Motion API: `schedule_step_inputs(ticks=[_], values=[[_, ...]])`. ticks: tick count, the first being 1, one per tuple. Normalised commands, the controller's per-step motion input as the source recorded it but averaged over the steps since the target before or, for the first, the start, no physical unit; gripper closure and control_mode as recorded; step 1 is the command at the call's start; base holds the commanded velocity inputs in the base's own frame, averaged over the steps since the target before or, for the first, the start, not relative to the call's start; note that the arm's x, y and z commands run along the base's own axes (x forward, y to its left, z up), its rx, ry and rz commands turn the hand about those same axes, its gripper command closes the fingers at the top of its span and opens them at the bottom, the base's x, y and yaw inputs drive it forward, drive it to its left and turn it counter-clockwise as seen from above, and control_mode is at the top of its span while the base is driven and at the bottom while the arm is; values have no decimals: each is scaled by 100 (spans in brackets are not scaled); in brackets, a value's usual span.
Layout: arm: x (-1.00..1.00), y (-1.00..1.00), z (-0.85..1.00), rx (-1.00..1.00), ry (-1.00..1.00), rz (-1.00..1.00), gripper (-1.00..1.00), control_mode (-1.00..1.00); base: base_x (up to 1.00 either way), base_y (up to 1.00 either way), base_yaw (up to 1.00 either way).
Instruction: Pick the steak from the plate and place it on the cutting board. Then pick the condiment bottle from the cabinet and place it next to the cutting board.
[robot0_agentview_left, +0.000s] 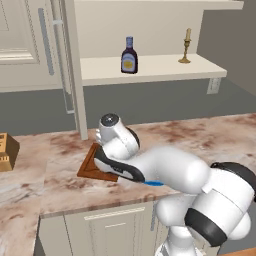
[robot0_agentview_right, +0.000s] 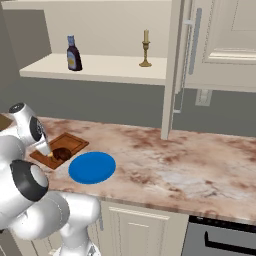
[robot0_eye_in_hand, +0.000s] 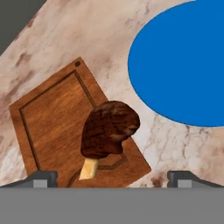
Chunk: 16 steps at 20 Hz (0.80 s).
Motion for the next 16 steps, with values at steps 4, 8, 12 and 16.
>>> schedule_step_inputs(ticks=[4, 8, 12, 16], values=[[-26, -19, 39, 6, 0, 0, -100, -100, 0, 0, 0], [-26, -10, 37, 13, 0, 0, -100, -100, 0, 0, 0], [-21, -5, 37, 18, 0, 0, -100, -100, 0, 0, 0], [-16, -7, 33, 21, 0, 0, -100, -100, 0, 0, 0]])
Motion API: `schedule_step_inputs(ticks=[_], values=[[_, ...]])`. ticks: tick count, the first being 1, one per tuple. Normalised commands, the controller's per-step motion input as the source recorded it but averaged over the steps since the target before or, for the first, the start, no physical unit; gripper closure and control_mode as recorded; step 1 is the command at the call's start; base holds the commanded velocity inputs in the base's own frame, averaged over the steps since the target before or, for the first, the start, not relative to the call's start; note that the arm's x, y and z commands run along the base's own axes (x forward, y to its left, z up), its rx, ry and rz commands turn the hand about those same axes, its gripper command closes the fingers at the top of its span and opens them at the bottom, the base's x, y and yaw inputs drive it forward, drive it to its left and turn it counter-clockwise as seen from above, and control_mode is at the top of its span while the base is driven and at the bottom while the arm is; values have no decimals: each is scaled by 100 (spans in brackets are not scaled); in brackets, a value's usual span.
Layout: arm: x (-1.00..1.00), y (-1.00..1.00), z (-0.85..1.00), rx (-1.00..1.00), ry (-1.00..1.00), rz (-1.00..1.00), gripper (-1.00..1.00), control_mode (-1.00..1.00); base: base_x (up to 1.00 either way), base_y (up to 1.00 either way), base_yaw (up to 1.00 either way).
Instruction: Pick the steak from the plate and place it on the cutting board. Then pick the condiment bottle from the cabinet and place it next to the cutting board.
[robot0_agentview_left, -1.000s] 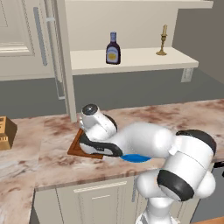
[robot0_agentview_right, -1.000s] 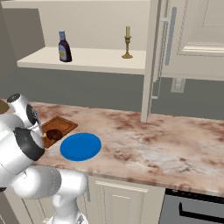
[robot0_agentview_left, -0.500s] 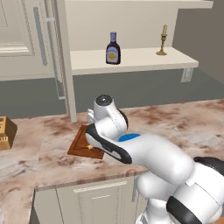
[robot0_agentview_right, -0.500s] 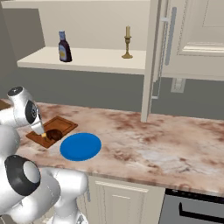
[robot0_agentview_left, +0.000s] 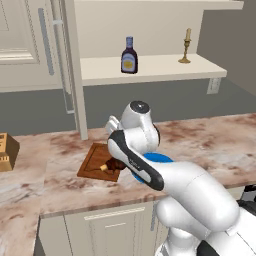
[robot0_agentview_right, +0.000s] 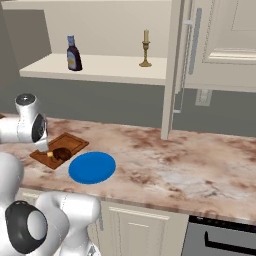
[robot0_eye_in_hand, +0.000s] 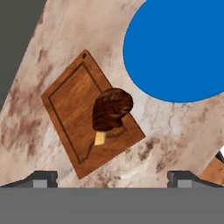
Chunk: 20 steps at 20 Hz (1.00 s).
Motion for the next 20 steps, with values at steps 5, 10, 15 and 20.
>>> schedule_step_inputs(ticks=[5, 10, 15, 20], values=[[-18, -9, 26, 23, -3, 0, -100, -100, 0, 0, 0], [-23, -8, 19, 21, -7, -3, -100, -100, 0, 0, 0], [-25, -3, 11, 10, -4, -4, -100, -100, 0, 0, 0], [-16, -5, 13, 14, -1, -5, -100, -100, 0, 0, 0]])
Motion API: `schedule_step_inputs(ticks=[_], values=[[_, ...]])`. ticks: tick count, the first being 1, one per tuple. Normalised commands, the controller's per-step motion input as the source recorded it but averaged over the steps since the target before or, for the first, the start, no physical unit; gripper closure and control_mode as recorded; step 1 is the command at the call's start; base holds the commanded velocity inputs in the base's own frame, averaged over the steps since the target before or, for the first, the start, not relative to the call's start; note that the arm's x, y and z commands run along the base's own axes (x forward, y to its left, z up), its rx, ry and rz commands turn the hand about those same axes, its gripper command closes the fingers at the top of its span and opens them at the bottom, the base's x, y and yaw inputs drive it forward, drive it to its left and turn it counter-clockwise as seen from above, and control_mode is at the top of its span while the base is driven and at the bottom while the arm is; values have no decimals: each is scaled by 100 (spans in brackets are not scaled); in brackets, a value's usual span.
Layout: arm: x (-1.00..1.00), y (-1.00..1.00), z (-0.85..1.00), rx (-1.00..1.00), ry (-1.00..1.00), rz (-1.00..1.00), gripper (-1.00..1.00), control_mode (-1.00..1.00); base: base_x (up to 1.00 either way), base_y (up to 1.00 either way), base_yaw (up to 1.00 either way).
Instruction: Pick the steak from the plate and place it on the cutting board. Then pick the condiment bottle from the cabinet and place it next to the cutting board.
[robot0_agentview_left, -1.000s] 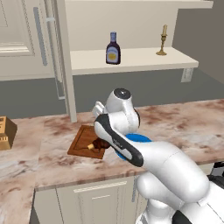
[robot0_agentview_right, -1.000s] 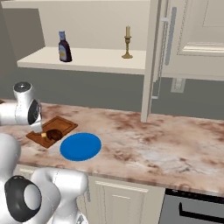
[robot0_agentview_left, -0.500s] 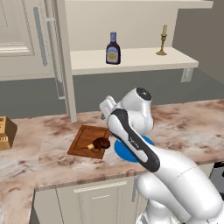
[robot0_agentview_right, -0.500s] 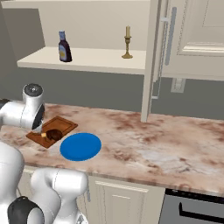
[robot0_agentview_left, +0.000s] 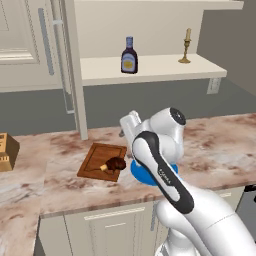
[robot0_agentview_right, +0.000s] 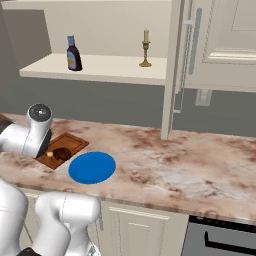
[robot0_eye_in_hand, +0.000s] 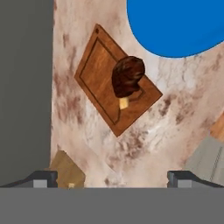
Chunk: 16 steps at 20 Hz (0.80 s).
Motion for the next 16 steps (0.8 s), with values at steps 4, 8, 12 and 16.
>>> schedule_step_inputs(ticks=[4, 8, 12, 16], values=[[-1, -10, 14, 25, 0, -6, -100, -100, 0, 0, 0], [1, -10, 5, 22, 1, -6, -100, -100, 0, 0, 0], [10, -3, 0, 18, 2, -4, -100, -100, 0, 0, 0], [4, 0, 4, 17, 7, -3, -100, -100, 0, 0, 0]])
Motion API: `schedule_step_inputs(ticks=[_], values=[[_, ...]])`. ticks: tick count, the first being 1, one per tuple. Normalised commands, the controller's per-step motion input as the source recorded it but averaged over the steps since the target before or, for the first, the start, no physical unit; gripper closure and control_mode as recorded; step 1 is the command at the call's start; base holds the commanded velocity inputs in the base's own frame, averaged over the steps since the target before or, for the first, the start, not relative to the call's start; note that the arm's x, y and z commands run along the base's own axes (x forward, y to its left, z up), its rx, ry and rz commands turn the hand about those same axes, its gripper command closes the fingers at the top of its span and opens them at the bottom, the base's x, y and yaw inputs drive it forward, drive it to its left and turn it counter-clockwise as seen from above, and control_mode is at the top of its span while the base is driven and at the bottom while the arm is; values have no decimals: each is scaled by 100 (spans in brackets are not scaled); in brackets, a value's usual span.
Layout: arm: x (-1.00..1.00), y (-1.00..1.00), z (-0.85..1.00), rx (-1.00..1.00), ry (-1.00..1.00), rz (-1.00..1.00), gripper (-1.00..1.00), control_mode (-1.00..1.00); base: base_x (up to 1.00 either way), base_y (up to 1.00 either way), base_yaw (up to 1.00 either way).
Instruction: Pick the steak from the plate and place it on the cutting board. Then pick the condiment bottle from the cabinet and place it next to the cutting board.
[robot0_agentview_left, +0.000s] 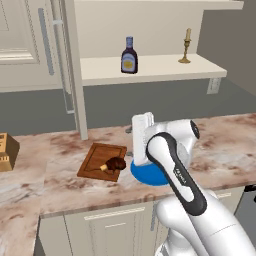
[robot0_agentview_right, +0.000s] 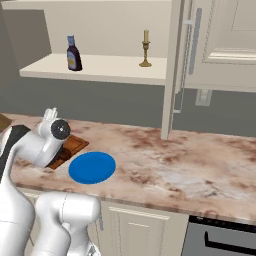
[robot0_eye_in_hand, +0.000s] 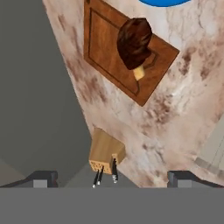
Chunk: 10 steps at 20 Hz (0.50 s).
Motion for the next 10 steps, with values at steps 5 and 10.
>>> schedule_step_inputs(ticks=[5, 10], values=[[0, -5, 22, 22, 15, -2, -100, -100, 0, 0, 0], [0, -2, 37, 23, 17, -2, -100, -100, 0, 0, 0]])
